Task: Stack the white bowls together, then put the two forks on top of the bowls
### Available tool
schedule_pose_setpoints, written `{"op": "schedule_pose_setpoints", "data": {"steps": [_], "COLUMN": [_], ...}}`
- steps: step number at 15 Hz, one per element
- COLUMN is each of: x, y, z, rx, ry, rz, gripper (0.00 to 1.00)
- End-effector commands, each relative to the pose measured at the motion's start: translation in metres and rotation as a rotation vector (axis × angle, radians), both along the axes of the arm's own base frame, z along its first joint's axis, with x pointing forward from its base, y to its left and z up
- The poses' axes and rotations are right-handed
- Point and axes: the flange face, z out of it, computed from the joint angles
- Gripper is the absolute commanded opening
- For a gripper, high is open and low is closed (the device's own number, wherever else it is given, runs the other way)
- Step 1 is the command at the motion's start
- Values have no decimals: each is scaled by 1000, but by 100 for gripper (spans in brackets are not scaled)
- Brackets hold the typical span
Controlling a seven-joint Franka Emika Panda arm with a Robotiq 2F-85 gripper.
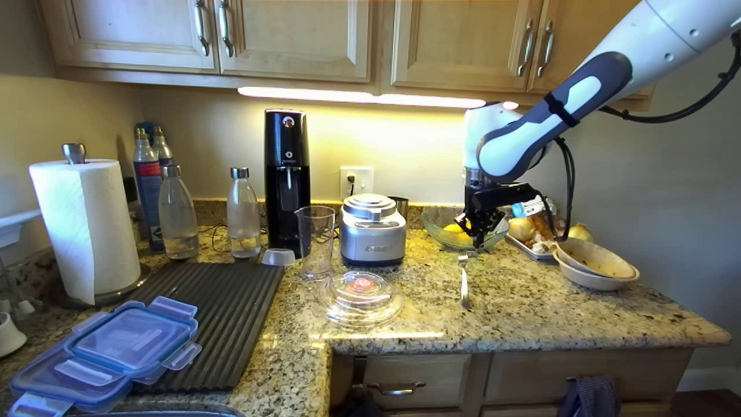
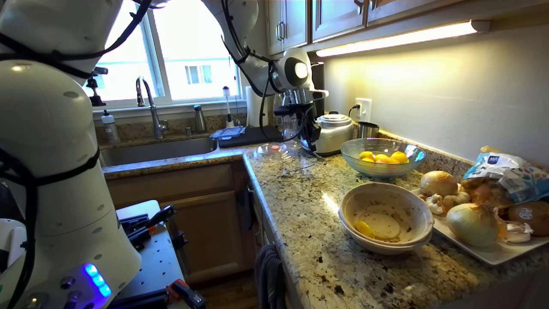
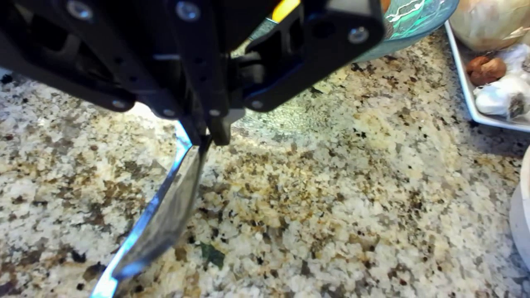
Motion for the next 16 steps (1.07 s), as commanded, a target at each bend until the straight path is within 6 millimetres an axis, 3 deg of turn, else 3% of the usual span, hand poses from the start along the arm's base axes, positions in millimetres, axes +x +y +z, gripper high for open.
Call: {"op": "schedule_pose_setpoints", "data": {"steps": [1,7,11,12,16], "x": [-15,-9,-15,-17,-21], "y": [-1,-2,1,4,10], "z": [18,45,40,33,13], "rx": [-122,-271,-276,-261,-179], "ry": [-14,-55,-9,4,5], "rz": [-34,-77,-120,-160,-360], "gripper": [7,7,7,27,52]}}
